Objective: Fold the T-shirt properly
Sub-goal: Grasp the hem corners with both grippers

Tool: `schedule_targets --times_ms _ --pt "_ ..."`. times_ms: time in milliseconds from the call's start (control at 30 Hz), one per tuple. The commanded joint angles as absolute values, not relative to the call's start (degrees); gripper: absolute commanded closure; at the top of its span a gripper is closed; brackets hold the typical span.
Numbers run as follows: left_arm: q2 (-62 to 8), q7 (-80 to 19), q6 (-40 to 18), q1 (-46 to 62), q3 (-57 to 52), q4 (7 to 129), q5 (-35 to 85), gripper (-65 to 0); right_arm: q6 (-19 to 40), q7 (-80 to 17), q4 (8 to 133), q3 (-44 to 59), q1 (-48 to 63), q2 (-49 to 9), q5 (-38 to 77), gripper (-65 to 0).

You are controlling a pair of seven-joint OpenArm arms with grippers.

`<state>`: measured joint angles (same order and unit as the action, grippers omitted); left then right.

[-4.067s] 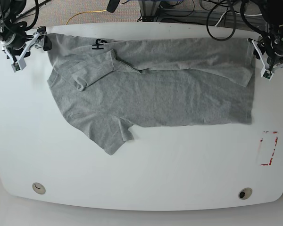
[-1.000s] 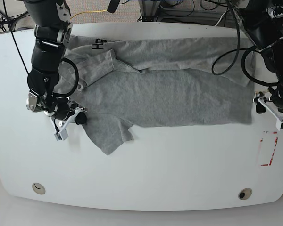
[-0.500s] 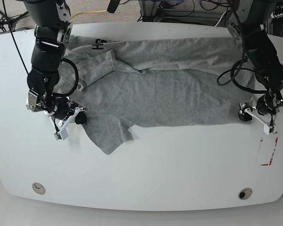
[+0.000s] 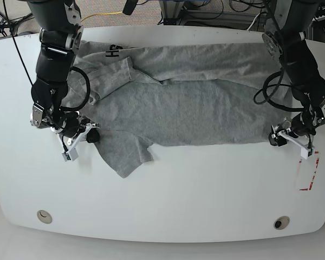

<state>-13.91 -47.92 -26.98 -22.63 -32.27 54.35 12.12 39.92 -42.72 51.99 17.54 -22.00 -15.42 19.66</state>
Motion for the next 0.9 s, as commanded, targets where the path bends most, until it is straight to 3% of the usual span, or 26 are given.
schedule_targets --times_ms 0,167,233,500,867 --pt "-14.55 -47.96 -27.3 -23.69 -29.58 54.9 12.88 -37.2 40.0 -43.3 52.7 17.63 -23.25 -16.22 19.3 -0.6" --pt "-14.64 -47.6 -27.3 -23.43 -28.09 55.16 13.41 -12.4 40.0 -43.3 52.7 17.63 -23.25 -16.22 19.3 -0.6" --pt "-14.64 -46.73 -27.3 -23.34 -28.09 55.16 13.49 -8.2 40.0 -43.3 52.7 17.63 -23.25 -16.22 19.21 -0.6" --pt "-14.9 -46.2 -27.38 -22.73 -28.0 56.57 13.49 -1.9 40.0 -44.97 60.97 17.54 -21.85 -16.22 19.47 0.0" --pt "-14.64 -52.44 -28.26 -17.89 -27.82 75.03 13.58 -1.7 40.0 -53.05 74.95 17.89 -21.58 -16.31 19.47 0.0"
